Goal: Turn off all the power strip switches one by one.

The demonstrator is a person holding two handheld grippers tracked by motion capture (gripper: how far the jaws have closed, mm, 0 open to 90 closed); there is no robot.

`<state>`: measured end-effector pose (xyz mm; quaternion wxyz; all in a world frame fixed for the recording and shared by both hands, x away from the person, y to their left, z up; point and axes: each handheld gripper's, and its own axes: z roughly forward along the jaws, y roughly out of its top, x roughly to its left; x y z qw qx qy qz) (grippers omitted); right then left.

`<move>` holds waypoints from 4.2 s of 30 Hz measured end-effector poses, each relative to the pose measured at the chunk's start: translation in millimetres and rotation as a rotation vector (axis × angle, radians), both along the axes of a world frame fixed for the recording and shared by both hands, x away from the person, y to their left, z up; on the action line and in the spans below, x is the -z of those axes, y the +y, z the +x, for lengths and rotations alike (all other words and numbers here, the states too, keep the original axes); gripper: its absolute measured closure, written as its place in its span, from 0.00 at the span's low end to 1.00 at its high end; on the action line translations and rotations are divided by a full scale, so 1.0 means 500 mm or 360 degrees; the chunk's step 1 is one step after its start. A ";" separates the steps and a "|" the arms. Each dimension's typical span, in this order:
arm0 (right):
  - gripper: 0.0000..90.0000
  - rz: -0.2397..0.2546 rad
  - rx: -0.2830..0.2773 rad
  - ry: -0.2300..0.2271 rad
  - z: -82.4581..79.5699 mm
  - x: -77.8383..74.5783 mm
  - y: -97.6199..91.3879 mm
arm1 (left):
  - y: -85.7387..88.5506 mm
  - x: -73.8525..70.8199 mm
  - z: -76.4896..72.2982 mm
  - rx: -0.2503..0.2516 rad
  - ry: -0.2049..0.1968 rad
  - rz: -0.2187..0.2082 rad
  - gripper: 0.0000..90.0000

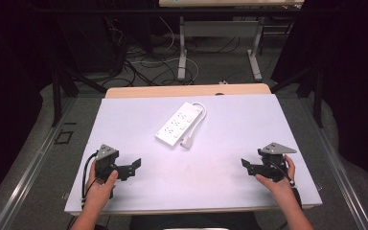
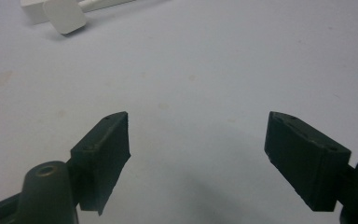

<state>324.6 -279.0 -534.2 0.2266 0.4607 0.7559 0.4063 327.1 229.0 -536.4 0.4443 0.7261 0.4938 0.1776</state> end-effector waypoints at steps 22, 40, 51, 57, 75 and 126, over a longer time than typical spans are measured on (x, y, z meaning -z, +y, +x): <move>0.37 -0.0219 -0.0227 0.0012 0.115 -0.070 0.096 | 0.017 -0.001 -0.028 -0.0013 -0.0011 0.0039 0.00; 0.37 -0.0256 -0.0209 -0.0008 0.207 -0.131 0.139 | 0.019 -0.001 -0.033 -0.0026 -0.0001 0.0028 0.00; 0.40 -0.0152 -0.0211 -0.0047 0.251 -0.153 0.166 | 0.019 -0.003 -0.039 -0.0032 -0.0001 0.0036 0.00; 0.41 -0.0158 -0.0226 0.0004 0.276 -0.156 0.188 | 0.021 -0.003 -0.039 -0.0038 0.0008 0.0034 0.00; 0.48 -0.0220 -0.0251 0.0078 0.333 -0.159 0.258 | 0.025 -0.002 -0.042 -0.0057 0.0015 0.0016 0.00; 0.91 -0.0273 -0.0088 0.0201 0.454 -0.111 0.335 | 0.022 0.002 -0.042 -0.0045 0.0034 -0.0016 0.01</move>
